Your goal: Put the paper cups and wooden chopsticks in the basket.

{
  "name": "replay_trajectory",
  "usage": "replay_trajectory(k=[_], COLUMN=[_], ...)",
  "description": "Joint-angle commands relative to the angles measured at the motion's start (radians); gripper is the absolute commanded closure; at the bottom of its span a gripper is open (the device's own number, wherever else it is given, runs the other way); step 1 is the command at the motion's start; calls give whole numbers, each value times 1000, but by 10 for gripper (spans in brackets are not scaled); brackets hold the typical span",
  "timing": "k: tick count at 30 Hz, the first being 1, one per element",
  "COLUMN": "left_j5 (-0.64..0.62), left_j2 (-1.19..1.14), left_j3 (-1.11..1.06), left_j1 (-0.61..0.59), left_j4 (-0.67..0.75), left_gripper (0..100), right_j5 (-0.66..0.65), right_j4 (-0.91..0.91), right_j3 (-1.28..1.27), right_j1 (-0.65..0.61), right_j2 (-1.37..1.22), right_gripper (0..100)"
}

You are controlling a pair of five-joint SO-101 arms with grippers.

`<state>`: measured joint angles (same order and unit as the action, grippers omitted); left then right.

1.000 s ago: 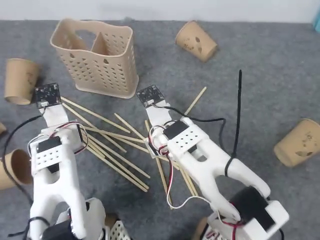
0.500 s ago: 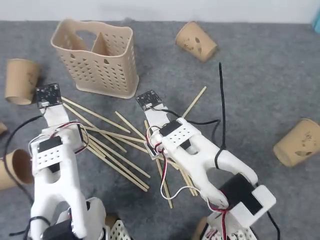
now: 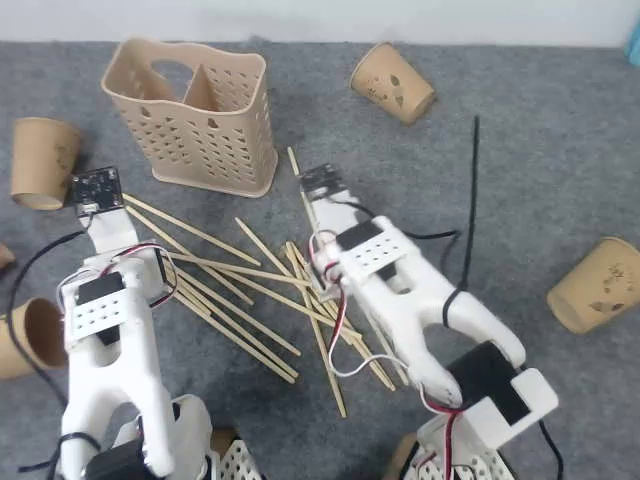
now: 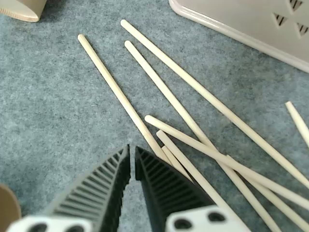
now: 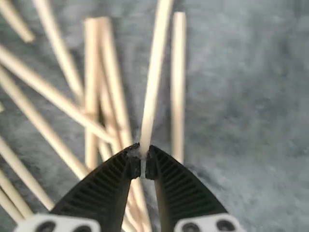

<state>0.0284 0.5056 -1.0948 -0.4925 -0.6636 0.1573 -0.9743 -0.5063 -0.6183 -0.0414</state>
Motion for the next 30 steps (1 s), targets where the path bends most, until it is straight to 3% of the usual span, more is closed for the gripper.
replay_trajectory(k=[1,7,11,20,30], left_j5=[9,9,9,9,9], left_j2=[35,35,35,35,35], left_j3=[2,2,2,2,2], left_j1=[0,0,0,0,0], left_j4=[23,23,23,23,23], left_gripper=[987,987,987,987,987], right_j5=[9,6,-69,-324,-494], right_j4=[-54,-117,-177,-237,-61], right_j3=[71,69,69,75,75], right_j1=[30,30,70,315,526], right_j2=[21,145,263,611,710], right_gripper=[991,991,991,991,991])
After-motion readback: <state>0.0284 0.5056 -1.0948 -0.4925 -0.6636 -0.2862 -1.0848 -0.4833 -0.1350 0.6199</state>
